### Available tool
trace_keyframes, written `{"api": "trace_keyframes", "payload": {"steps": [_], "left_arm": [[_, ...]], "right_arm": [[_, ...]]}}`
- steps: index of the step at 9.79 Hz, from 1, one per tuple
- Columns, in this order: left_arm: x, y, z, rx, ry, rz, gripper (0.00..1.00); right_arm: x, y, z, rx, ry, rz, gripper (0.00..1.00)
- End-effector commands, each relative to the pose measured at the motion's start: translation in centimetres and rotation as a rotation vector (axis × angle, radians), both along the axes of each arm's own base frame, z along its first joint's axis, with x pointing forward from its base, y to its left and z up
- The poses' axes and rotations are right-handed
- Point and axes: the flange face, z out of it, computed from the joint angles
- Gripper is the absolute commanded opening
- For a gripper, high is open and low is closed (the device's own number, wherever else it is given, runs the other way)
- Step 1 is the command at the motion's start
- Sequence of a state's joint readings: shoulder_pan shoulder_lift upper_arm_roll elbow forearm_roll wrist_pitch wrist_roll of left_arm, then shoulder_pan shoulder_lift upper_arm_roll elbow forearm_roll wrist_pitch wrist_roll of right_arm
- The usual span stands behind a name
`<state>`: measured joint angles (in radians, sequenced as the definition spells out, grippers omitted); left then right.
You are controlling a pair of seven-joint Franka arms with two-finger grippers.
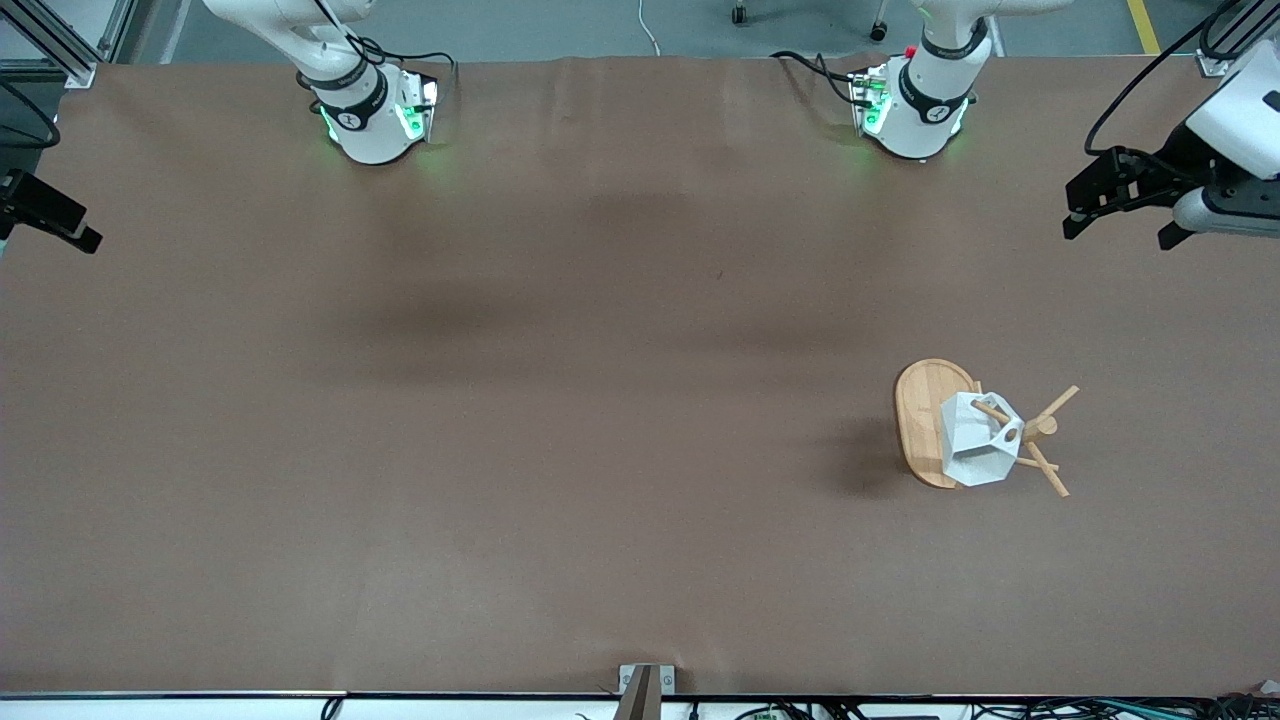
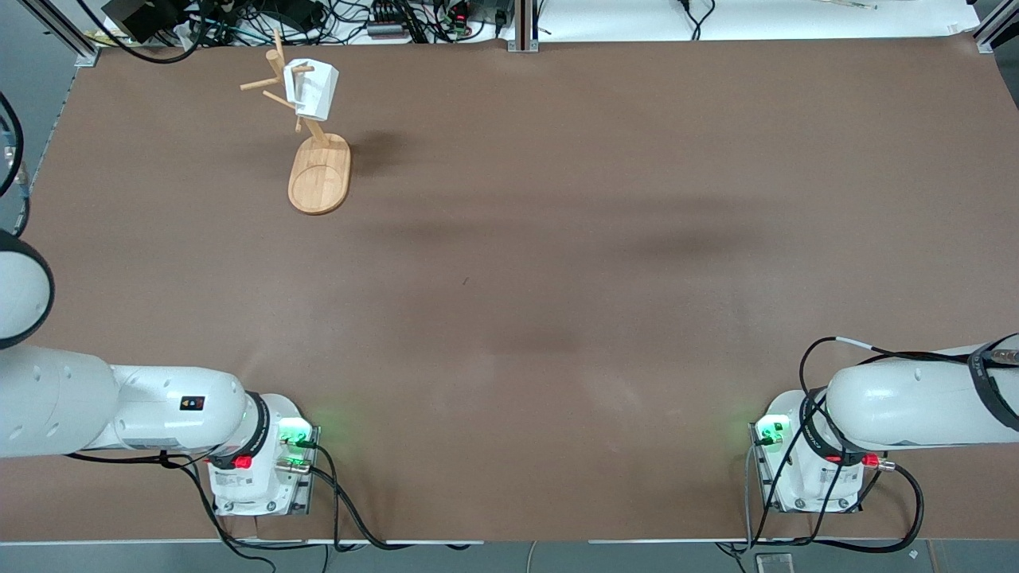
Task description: Hang cup on rack
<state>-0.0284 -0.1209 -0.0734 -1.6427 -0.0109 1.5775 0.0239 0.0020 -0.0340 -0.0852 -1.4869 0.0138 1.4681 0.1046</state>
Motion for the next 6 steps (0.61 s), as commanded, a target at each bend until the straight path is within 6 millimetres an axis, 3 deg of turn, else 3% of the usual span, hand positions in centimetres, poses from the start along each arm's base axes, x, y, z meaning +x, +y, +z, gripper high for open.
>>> {"api": "trace_keyframes", "payload": {"steps": [1, 6], "left_arm": [[-1.16, 0.17, -1.87, 0.03, 0.037, 0.036, 1.0], [-0.97, -0.02, -1.72, 0.02, 0.038, 0.064, 1.0]], "right_arm": [[-0.12, -0.24, 0.12, -0.009, 0.002, -0.017, 1.0], [0.03, -0.32, 0.64, -0.004, -0.02, -0.004, 1.0]]}}
